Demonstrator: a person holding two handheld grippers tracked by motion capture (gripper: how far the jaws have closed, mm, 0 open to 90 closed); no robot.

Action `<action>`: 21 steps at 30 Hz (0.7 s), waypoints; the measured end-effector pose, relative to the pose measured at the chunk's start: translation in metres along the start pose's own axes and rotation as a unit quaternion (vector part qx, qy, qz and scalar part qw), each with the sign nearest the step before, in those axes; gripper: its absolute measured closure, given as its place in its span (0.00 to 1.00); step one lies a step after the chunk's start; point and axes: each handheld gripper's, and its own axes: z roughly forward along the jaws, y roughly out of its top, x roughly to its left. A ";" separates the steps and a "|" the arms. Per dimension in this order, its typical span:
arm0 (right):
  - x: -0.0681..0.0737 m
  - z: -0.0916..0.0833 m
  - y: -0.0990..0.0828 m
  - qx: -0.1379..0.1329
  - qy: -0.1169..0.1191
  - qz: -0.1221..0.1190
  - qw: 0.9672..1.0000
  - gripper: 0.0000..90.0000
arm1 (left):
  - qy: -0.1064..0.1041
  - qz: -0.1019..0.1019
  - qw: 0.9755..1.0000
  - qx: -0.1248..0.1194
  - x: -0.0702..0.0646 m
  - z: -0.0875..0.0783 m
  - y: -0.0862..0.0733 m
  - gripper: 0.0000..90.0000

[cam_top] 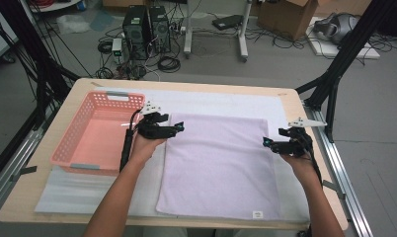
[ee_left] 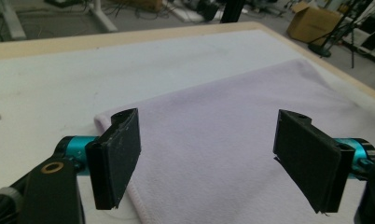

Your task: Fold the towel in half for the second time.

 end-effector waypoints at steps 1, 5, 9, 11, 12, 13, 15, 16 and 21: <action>-0.002 0.003 0.002 0.001 -0.001 0.001 1.000 0.20 | 0.013 0.002 1.000 0.011 0.004 0.005 0.001 0.28; -0.016 0.023 0.011 0.028 -0.009 0.022 0.999 0.20 | 0.038 -0.015 0.999 0.033 0.014 0.020 0.006 0.30; -0.027 0.040 0.016 0.043 -0.018 0.041 0.998 0.21 | 0.053 -0.024 0.997 0.045 0.024 0.036 0.013 0.32; -0.032 0.048 0.017 0.051 -0.024 0.050 0.997 0.22 | 0.061 -0.022 0.996 0.056 0.029 0.044 0.015 0.33; -0.033 0.050 0.017 0.048 -0.025 0.051 0.997 0.24 | 0.066 -0.020 0.996 0.057 0.031 0.048 0.015 0.33; -0.035 0.053 0.017 0.050 -0.027 0.055 0.997 0.24 | 0.070 -0.023 0.995 0.060 0.033 0.051 0.016 0.34; -0.039 0.059 0.015 0.054 -0.031 0.063 0.996 0.25 | 0.083 -0.023 0.994 0.067 0.038 0.058 0.017 0.34; -0.040 0.063 0.015 0.056 -0.033 0.064 0.996 0.26 | 0.086 -0.023 0.993 0.073 0.041 0.061 0.018 0.35; -0.049 0.077 0.011 0.069 -0.048 0.075 0.994 0.34 | 0.091 -0.026 0.991 0.091 0.049 0.071 0.012 0.39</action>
